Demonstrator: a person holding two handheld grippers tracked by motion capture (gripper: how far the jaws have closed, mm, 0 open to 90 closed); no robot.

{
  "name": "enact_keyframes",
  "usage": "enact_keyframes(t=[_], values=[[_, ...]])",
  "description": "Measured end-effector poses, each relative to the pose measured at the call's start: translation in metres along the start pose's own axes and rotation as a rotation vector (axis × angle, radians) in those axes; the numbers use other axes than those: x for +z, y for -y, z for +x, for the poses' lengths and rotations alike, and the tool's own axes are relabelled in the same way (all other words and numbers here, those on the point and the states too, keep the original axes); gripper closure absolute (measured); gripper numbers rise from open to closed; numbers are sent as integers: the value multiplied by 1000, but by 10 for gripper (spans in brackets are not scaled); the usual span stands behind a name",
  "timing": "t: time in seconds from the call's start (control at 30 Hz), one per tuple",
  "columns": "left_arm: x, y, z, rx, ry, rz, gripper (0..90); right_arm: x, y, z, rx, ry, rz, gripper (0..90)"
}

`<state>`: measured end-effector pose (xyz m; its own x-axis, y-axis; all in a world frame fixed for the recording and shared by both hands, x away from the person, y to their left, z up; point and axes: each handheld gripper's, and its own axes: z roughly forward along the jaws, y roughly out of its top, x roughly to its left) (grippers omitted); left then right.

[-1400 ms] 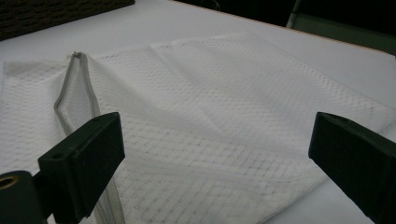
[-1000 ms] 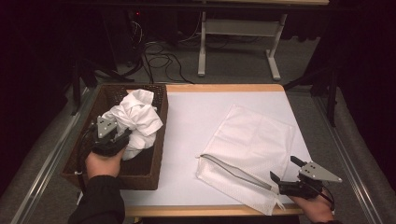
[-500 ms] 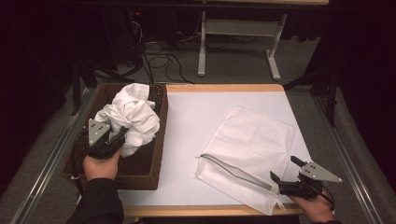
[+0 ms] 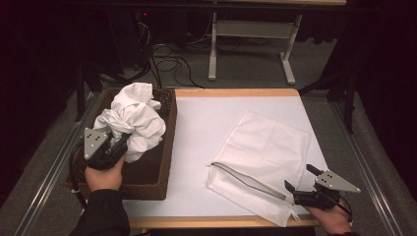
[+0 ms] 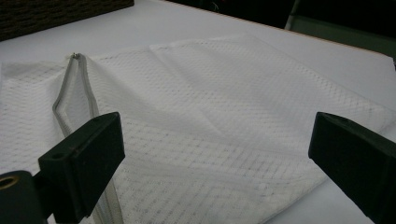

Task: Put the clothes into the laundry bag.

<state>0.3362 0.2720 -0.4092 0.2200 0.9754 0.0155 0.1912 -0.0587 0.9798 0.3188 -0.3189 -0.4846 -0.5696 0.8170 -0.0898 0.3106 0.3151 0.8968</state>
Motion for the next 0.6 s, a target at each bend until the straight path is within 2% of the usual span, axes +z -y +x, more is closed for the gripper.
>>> enact_keyframes(t=[0.37,0.6], values=[[-5,-12,-8,33,10,-29,659,0,0,1,8,1,-1,43],[-6,-23,-24,40,32,-52,659,-1,0,0,9,2,-4,44]])
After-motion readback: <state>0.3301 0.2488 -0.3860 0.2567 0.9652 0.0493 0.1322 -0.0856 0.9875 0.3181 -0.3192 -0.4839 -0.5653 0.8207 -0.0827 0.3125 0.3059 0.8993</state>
